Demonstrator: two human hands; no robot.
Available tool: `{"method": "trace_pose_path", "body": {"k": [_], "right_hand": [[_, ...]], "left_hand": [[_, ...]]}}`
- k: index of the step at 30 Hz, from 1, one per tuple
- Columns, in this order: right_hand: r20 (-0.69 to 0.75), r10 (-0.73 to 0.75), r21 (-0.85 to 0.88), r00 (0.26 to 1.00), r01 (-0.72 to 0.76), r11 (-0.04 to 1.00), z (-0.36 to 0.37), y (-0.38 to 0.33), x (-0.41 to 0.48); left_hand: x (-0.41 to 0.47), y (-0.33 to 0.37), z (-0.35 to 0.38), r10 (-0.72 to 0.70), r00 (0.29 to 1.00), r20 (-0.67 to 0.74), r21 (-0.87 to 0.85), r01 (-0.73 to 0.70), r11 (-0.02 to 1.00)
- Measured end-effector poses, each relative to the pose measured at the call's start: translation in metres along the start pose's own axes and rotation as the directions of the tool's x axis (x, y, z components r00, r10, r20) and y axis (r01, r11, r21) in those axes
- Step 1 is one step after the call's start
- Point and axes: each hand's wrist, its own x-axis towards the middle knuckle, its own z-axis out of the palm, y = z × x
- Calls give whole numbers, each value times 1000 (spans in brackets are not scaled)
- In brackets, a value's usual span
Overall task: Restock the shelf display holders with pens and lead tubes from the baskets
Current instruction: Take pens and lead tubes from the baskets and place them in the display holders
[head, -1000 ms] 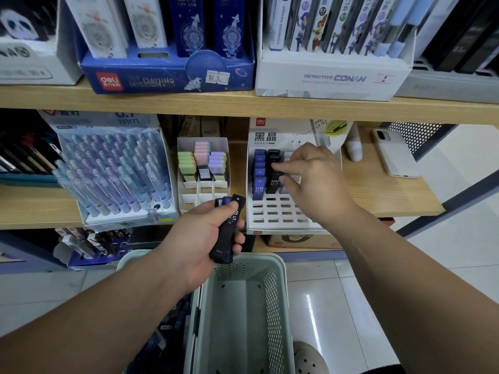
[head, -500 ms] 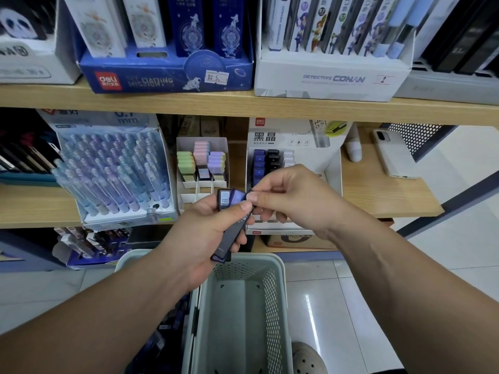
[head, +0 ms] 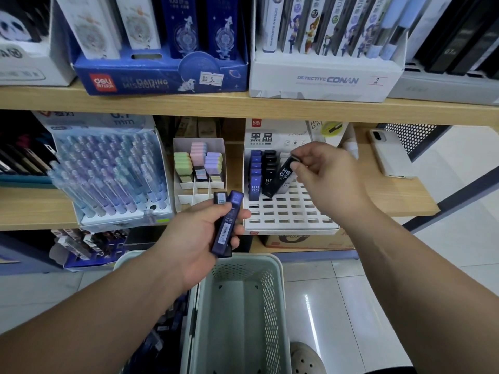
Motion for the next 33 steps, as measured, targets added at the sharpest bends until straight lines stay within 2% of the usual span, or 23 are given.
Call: {"method": "trace_pose_path", "body": {"k": [3,8,19,23,25,27,28,30,32,33], "right_hand": [[35,-119,-142,992,123,982,6,-3,-5],[69,-224,-237,972,234,943,10,-5,-7],[128,-287,-263,949,312,913,13,-6,-7],[139,-215,-359,967,252,899,17,-1,-9],[107,-229,-366,968,252,896,16,-5,-10],[36,-236,-288,971,236,928,15,-13,-11],[31,-188,-199,982,191,961,14,-18,-11],[175,-15,4,984,15,1000,13,-28,-13],[390,91,135,916,-155,979,15,-38,-18],[449,106,167,887,-200,966,16,-40,-21]], "left_hand": [[2,0,-2,20,1000,-22,19,-19,1000],[3,-1,-6,41,999,-26,60,-39,997],[0,3,-4,9,1000,-19,14,-8,1000],[-2,4,-2,3,1000,-6,9,-3,1000],[-2,4,-2,15,1000,2,35,-15,999],[-2,3,-3,29,1000,7,59,-29,998],[-1,3,-3,37,999,12,74,-38,997],[-1,3,-2,56,998,32,111,-59,992],[-2,2,-1,83,995,55,160,-91,983],[-3,1,0,100,993,56,183,-109,977]]}}
